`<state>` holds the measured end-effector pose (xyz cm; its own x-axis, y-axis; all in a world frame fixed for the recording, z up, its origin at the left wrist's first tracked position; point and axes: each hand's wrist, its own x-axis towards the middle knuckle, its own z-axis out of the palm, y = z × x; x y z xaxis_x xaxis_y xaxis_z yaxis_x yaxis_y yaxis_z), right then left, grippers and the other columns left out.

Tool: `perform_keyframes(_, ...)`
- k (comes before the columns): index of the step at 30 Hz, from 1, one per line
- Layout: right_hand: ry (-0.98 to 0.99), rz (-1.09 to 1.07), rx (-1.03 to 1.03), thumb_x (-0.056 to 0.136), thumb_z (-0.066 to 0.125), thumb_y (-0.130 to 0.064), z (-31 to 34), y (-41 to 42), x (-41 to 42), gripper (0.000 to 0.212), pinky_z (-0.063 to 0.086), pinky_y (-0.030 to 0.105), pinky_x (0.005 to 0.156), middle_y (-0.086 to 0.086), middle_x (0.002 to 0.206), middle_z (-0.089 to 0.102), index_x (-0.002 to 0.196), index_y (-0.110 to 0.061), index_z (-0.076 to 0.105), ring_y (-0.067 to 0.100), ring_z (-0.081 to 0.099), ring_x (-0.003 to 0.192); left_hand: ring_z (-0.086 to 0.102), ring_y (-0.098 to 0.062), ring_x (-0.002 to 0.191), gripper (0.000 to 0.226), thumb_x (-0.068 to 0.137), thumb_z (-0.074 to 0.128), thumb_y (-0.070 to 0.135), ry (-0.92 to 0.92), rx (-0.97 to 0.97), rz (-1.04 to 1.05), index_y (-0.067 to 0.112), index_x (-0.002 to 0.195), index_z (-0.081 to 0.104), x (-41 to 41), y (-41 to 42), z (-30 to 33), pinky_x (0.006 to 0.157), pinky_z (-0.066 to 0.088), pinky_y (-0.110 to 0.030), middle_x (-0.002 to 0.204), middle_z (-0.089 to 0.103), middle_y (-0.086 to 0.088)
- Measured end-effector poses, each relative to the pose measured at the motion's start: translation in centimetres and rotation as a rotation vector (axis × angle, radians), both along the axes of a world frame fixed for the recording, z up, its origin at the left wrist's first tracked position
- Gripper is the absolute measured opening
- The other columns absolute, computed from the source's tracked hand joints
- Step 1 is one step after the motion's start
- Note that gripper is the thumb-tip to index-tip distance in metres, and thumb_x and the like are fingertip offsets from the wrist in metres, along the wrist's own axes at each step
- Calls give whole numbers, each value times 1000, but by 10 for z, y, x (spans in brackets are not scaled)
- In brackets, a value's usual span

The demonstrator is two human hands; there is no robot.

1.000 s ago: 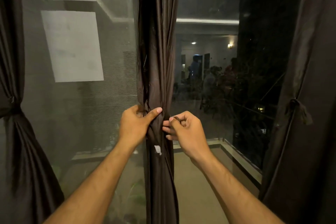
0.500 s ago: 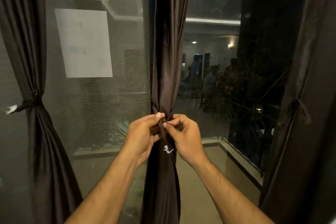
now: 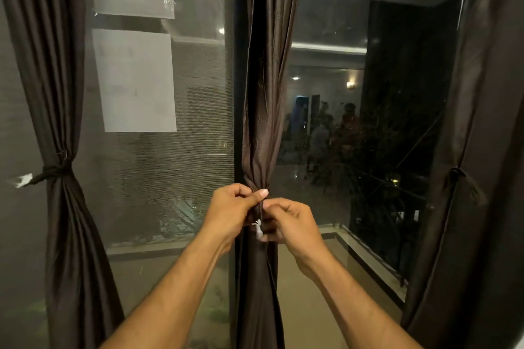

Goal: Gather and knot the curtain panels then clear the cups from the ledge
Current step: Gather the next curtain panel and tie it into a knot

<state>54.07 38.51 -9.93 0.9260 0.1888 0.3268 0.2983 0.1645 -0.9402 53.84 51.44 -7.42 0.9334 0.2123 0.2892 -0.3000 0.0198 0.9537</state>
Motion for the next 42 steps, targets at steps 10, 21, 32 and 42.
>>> perform_keyframes(10,6,-33,-153,100,63,-8,9,-15,5,10,56,30,55,6,70,74,91,-9,69,13,70,61,54,-24,48,37,84,81,16,-205,125,130,-3,73,51,14,-5,-16,49,46,-34,57,54,-10)
perform_keyframes(21,-314,-194,-282,86,80,-12,-4,-34,44,21,56,28,70,-2,80,72,76,-28,71,9,68,72,58,-20,62,14,92,58,-12,-74,14,-2,-13,90,72,25,-8,-19,52,56,-26,76,68,-18)
perform_keyframes(32,66,19,-91,95,67,-10,7,-27,58,8,42,27,42,10,72,70,89,-8,72,12,57,47,51,-19,54,31,91,69,13,-34,-68,14,7,62,71,20,-18,-8,44,38,-28,62,58,-13)
perform_keyframes(42,365,84,221,84,75,4,34,-12,57,45,24,19,34,5,66,50,120,-8,51,6,34,38,56,-17,53,18,87,73,2,90,5,77,-3,73,62,8,-5,-4,40,43,-23,64,57,-13)
